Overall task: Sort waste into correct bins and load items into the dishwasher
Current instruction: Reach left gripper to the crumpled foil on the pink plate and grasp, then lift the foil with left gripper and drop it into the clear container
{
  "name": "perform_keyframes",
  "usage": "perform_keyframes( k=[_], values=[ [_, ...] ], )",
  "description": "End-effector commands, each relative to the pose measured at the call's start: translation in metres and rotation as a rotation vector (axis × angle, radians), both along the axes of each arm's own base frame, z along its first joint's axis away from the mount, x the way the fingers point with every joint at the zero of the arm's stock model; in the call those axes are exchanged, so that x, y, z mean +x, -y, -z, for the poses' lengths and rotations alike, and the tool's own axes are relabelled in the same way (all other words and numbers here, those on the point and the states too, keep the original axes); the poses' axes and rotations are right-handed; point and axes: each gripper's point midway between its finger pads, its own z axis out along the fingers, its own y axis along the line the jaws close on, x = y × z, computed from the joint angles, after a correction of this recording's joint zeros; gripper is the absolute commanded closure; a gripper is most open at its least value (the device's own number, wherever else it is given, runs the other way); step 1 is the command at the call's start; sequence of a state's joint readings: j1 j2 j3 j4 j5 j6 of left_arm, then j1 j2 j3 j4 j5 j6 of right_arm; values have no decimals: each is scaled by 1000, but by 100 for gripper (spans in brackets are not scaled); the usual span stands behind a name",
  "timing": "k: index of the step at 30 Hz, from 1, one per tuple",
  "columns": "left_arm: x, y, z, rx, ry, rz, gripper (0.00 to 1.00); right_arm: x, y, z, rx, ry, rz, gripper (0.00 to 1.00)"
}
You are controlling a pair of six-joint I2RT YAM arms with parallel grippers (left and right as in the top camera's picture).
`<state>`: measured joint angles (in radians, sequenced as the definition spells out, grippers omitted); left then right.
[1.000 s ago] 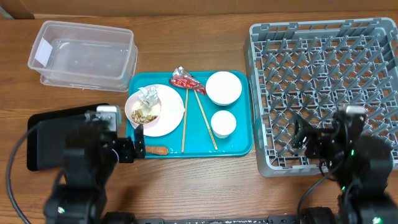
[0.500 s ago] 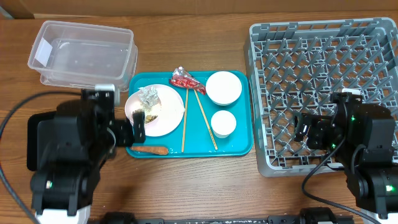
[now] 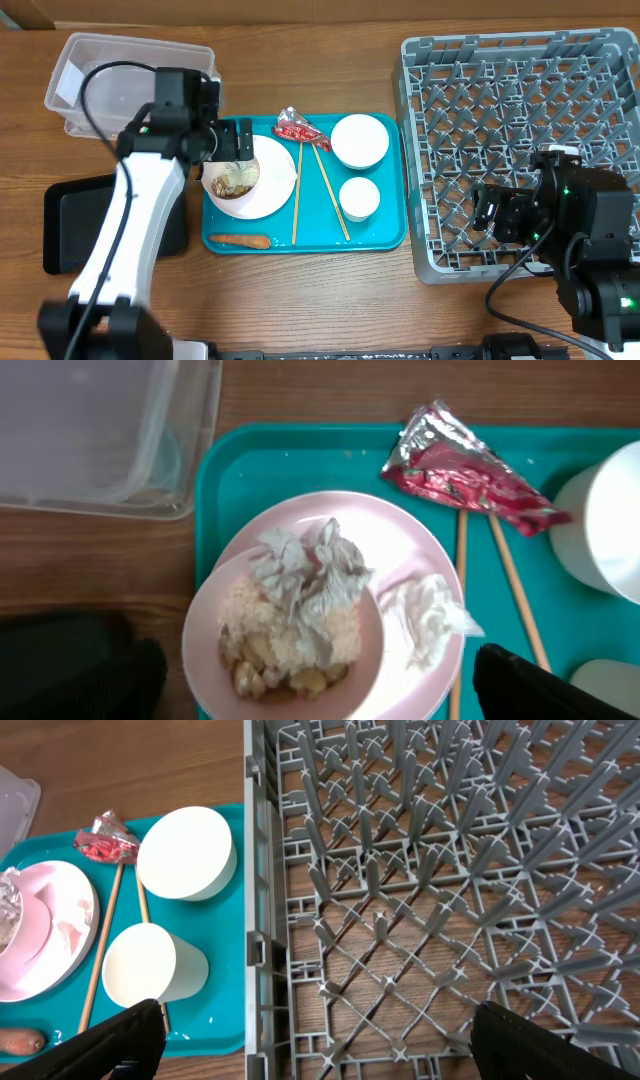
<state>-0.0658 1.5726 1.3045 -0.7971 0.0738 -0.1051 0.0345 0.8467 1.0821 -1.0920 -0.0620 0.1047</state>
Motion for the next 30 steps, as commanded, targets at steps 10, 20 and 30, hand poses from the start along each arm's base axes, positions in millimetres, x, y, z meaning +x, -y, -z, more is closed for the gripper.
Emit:
perform_keyframes(
  k=[10, 20, 30],
  values=[
    [22, 8, 74, -18, -155, -40, 6, 4, 1, -5, -7, -4, 3, 0],
    [30, 30, 83, -17, -135, 10, 49, 5, 1, 0, -8, -30, 4, 0],
    [31, 35, 80, -6, -124, 22, 96, 6, 7, 0, -35, -28, 29, 0]
  ],
)
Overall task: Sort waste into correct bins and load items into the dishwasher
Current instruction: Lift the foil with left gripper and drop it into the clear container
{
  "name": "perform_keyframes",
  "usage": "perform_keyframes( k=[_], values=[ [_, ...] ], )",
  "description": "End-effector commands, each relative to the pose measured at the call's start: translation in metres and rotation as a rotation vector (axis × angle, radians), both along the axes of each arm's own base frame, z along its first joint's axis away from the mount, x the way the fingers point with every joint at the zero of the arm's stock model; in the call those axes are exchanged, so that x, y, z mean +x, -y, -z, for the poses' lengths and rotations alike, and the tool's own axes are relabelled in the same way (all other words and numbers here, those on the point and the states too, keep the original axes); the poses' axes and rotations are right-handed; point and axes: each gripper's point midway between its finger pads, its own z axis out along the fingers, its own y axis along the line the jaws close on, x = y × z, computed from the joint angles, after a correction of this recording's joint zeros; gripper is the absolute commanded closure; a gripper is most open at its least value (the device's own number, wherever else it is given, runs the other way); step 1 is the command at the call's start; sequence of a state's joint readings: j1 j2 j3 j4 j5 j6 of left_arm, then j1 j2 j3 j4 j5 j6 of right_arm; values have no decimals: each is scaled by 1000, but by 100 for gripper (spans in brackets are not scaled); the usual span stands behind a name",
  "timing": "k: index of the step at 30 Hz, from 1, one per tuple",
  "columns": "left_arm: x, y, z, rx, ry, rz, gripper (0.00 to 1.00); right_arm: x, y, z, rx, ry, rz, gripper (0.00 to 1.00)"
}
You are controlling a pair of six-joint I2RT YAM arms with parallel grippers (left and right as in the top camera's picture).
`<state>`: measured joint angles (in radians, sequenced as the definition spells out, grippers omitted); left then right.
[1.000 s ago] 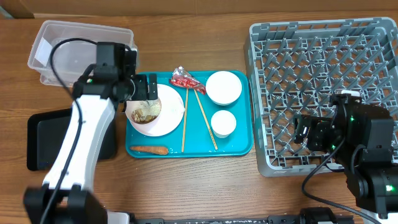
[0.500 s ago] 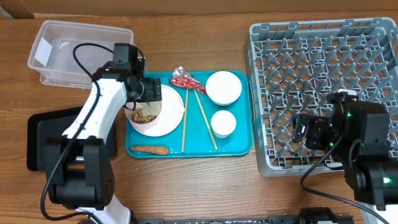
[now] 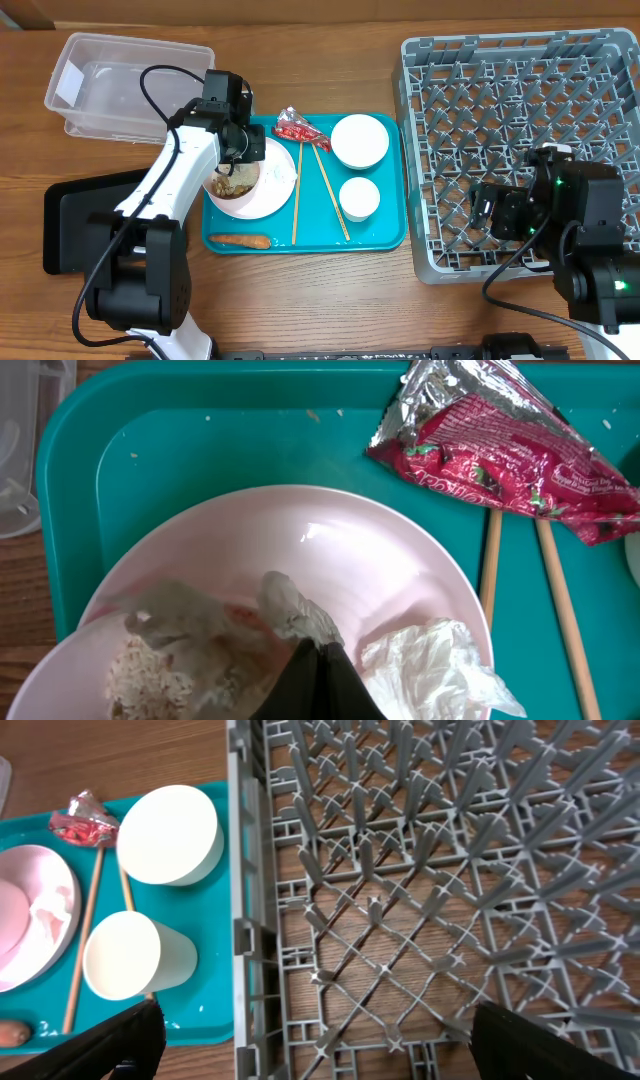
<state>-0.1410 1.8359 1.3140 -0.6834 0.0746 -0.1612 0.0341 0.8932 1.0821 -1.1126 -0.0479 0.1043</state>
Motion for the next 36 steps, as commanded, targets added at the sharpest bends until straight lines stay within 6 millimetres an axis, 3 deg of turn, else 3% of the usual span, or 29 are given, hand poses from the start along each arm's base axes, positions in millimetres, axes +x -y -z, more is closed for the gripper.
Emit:
perform_keyframes(
  k=[1, 4, 6, 12, 16, 21, 28, 30, 32, 34, 36],
  values=[
    [9, -1, -10, 10, 29, -7, 96, 3, 4, -13, -22, 39, 18, 0],
    [14, -9, -31, 53, 63, -28, 96, 3, 4, -13, -22, 39, 18, 0],
    [21, -17, -56, 95, 107, -50, 96, 3, 4, -13, -22, 39, 18, 0],
    [53, -39, -149, 156, 321, -130, 96, 3, 4, -13, -22, 39, 18, 0],
    [71, -64, -179, 187, 428, -206, 96, 3, 4, -13, -22, 39, 18, 0],
    [92, -98, -178, 203, 482, -287, 96, 3, 4, -13, -22, 39, 18, 0],
    [113, -134, -132, 197, 427, -382, 94, 3, 4, -13, -22, 38, 18, 0],
    [116, -135, -128, 197, 430, -384, 68, 3, 4, -13, -22, 37, 18, 0],
    [119, -134, -135, 188, 449, -381, 55, 3, 4, -13, -22, 37, 18, 0],
    [121, -119, -145, 135, 464, -341, 48, 3, 4, -13, -22, 37, 18, 0],
    [120, -92, -155, 53, 466, -269, 45, 3, 4, -13, -22, 37, 18, 0]
  ],
)
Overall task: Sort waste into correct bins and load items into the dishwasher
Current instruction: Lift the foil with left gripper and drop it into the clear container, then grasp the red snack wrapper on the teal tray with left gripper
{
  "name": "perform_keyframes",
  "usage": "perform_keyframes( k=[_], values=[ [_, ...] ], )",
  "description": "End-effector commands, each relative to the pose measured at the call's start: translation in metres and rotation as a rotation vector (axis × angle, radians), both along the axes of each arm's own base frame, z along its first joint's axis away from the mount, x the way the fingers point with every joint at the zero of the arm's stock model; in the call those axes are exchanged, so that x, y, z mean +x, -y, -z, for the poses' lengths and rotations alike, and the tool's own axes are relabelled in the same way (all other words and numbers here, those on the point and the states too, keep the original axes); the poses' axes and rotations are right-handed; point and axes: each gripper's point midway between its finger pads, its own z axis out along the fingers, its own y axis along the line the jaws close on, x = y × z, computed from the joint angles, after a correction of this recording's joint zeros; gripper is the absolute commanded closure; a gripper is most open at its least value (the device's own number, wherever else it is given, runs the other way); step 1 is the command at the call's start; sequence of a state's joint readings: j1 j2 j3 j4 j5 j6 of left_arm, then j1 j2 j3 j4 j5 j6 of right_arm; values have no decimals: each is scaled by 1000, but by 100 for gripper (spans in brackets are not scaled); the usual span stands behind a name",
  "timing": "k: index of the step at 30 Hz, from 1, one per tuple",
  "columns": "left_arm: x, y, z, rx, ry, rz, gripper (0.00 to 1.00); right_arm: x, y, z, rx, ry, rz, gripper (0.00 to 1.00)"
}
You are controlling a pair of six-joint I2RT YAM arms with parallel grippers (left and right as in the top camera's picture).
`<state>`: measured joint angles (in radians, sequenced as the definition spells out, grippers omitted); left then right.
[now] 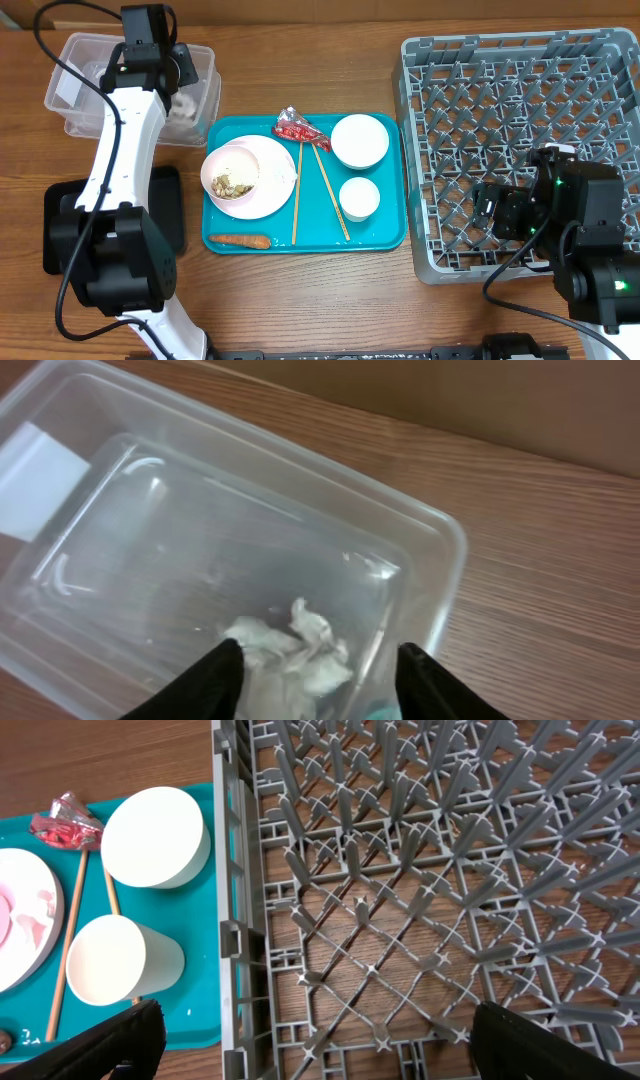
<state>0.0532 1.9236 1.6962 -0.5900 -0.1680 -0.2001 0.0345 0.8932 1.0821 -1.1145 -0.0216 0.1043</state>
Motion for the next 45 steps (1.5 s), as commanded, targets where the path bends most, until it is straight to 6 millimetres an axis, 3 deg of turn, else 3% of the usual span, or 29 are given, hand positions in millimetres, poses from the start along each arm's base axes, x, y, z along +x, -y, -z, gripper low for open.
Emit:
perform_keyframes(
  k=[1, 4, 7, 9, 13, 19, 22, 27, 32, 40, 43, 45],
  values=[
    [4, 56, -41, -125, 76, 168, 44, 3, 0, -14, -2, 39, 1, 0],
    [-4, 106, -39, -223, 49, 290, 38, 3, 0, -14, -2, 39, 1, 0],
    [-12, 148, -25, -237, -4, 363, 29, 3, 0, -14, -2, 38, 1, 0],
    [-16, 173, -13, -234, -36, 406, 21, 3, 0, -14, -2, 38, 1, 0],
    [-21, 206, 19, -251, -107, 417, 21, 2, 0, -13, -2, 34, 1, 0],
    [-28, 218, 72, -400, -237, 156, 22, -2, 0, -9, -4, 10, 1, 0],
    [-35, 222, 90, -477, -290, 38, 22, -2, 0, -9, -4, 9, 1, 0],
    [-44, 227, 108, -528, -345, -86, 11, -2, 0, -9, -4, 9, 1, 0],
    [-56, 224, 120, -550, -402, -189, 14, -2, 0, -9, -4, 9, 1, 0],
    [-57, 224, 144, -554, -435, -238, 16, -2, 0, -9, -3, 8, 1, 0],
    [-57, 223, 152, -548, -445, -243, 20, -3, 0, -9, -4, 8, 0, 0],
    [-57, 223, 154, -547, -448, -244, 36, -3, 0, -9, -3, 6, 1, 0]
  ],
)
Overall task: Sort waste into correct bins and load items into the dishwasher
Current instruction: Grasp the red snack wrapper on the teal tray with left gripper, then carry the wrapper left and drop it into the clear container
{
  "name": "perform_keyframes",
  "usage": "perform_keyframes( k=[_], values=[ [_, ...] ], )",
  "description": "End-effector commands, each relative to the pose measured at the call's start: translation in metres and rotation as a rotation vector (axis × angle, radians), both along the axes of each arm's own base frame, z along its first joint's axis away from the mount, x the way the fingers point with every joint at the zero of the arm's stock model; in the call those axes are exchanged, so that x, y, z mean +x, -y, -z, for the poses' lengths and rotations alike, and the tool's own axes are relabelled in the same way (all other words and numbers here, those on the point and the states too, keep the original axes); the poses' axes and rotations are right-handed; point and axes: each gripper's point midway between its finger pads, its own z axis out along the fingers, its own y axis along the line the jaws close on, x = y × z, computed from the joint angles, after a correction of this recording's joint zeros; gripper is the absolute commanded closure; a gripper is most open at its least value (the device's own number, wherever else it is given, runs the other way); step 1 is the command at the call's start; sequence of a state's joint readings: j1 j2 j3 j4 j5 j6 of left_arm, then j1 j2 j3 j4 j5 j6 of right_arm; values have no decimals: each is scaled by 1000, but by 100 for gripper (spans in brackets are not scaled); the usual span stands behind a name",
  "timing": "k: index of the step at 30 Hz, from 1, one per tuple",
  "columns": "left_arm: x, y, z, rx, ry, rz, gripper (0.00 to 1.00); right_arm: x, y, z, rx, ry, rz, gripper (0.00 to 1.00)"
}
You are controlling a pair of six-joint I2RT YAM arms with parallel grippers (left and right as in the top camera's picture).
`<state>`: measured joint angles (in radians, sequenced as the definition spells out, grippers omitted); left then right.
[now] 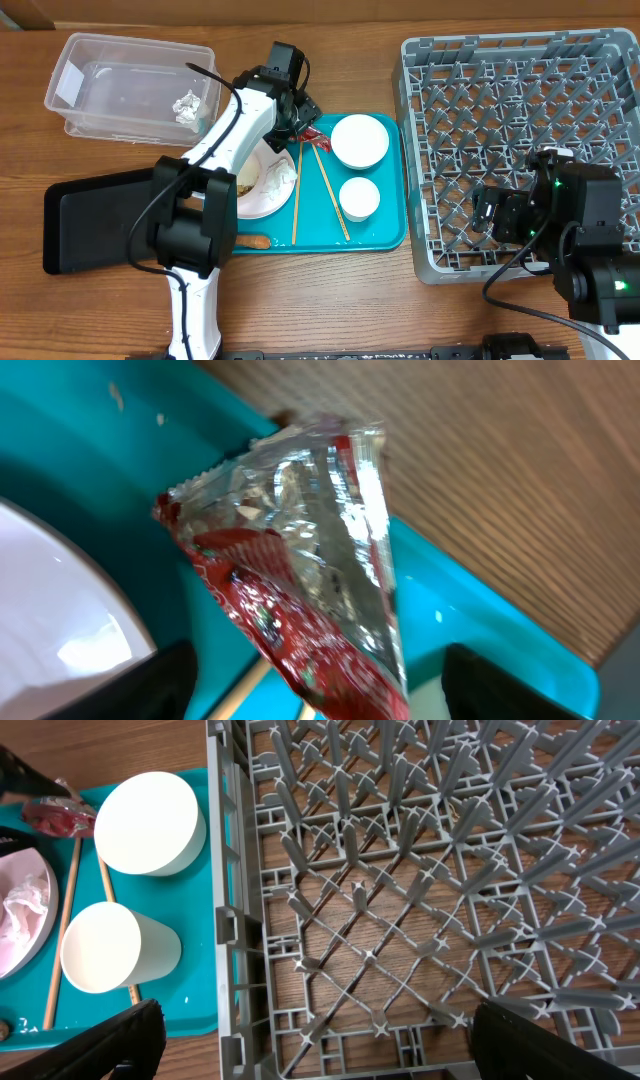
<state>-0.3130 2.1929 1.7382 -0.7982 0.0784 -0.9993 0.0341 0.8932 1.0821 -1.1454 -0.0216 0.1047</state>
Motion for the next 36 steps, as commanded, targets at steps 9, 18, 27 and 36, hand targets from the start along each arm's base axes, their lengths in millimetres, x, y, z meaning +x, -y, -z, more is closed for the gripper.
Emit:
perform_keyframes(
  k=[9, 18, 27, 36],
  values=[
    [3, -4, 9, 36, -5, -15, 95, 2, 0, -13, -3, 33, 0, 0],
    [-1, -6, -4, 59, 9, 72, 96, 2, 0, -13, -4, 33, 0, 0],
    [17, -24, -106, 159, 279, 199, 96, 2, 0, -13, -4, 33, 0, 0],
    [23, -120, -183, 336, 433, 25, 96, 2, 0, -13, -4, 34, 0, 0]
  ],
)
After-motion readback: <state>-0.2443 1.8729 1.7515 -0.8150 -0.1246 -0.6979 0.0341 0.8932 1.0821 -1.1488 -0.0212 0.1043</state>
